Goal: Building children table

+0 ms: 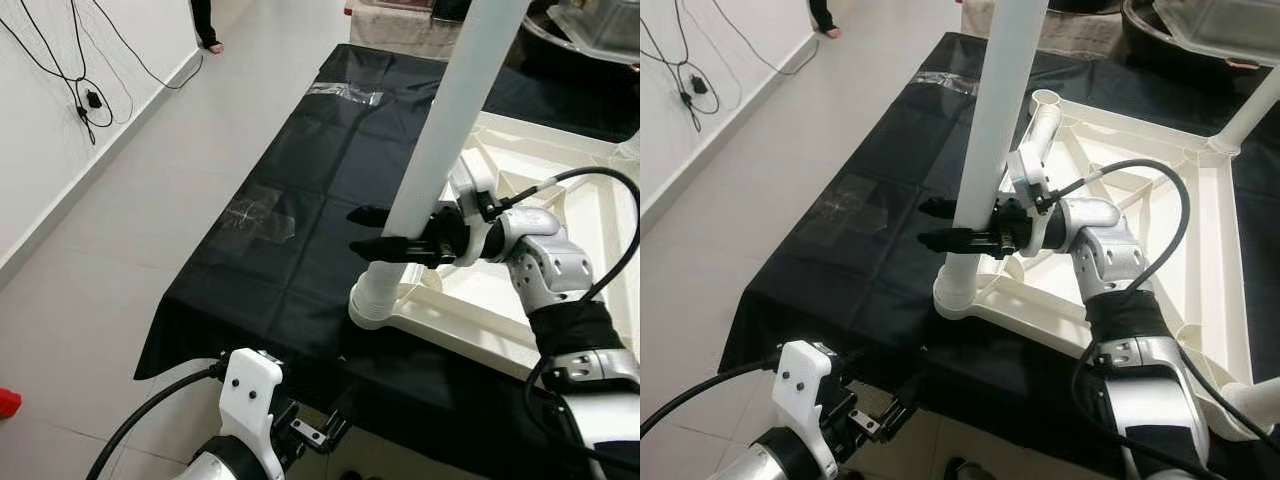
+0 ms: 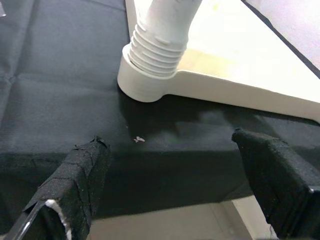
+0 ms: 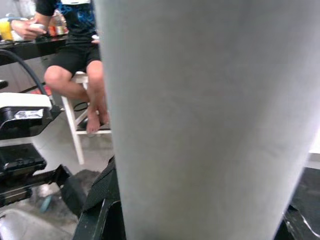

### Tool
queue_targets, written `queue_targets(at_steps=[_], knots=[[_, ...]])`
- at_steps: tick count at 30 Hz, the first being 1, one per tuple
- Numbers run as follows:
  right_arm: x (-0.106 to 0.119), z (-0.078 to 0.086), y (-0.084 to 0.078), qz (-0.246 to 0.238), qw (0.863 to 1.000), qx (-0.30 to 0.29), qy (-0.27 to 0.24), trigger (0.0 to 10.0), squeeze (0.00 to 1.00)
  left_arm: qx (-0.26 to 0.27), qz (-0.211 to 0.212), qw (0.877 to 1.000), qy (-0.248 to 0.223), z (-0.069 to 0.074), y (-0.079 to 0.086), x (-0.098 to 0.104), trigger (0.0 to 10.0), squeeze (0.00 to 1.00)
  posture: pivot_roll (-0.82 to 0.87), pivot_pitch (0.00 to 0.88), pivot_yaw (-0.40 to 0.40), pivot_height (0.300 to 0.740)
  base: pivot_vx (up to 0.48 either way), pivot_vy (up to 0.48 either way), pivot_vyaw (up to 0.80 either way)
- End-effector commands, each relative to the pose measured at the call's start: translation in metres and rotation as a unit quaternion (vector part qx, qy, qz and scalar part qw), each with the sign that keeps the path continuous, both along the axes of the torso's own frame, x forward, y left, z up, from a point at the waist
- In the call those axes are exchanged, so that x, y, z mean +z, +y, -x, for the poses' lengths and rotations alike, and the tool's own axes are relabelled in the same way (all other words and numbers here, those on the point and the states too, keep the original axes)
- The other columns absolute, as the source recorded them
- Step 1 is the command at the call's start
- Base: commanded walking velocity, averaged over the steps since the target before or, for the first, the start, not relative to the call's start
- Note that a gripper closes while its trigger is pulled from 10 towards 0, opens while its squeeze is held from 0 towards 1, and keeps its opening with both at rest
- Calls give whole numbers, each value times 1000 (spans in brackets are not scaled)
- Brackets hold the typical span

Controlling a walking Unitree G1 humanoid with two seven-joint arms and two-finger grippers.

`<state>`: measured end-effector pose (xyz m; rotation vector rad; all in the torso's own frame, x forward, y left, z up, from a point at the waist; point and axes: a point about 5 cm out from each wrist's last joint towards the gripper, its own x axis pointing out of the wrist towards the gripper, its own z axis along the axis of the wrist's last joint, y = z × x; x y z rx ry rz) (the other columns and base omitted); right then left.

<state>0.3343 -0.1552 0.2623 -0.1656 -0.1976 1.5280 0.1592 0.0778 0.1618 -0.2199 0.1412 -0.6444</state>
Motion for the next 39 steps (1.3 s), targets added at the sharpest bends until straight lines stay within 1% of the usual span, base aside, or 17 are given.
queue_targets(at_steps=[1,2,3,4,8,10,13,19,27,39], knots=[[-21,0,9,24,999,-3,30,10000,0,-5,-5,1000,12,2,-1,-5,10000,0,135,218,-66,740,0,0,0],[-21,0,9,24,999,-3,30,10000,0,-5,-5,1000,12,2,-1,-5,10000,0,135,218,-66,740,0,0,0],[-22,-2,11,14,999,-28,25,10000,0,-6,-5,1000,12,2,-1,-6,10000,0,134,209,-67,740,0,0,0],[-22,-2,12,9,999,-37,24,10000,0,-6,-5,1000,12,2,-2,-6,10000,0,134,209,-67,740,0,0,0],[-25,-2,13,7,998,-49,25,10000,0,-6,-6,1000,12,2,-2,-6,10000,0,129,206,-65,740,0,0,0],[-29,2,16,10,998,-57,27,10000,0,-7,-5,1000,11,1,-2,-7,10000,0,127,204,-66,740,0,0,0],[-30,3,18,10,997,-69,26,10000,0,-7,-6,1000,10,0,-2,-7,10000,0,126,203,-68,740,0,0,0],[-28,3,22,7,996,-84,31,10000,0,-6,-6,1000,8,-1,-2,-7,10000,0,122,204,-68,740,0,0,0],[-24,-5,28,-3,990,-129,50,10000,0,-6,-6,1000,6,-1,-3,-7,10000,0,122,203,-70,740,0,0,0],[-24,-5,28,-3,989,-138,55,10000,0,-5,-3,1000,6,-1,-3,-7,10000,0,120,206,-70,740,0,0,0]])
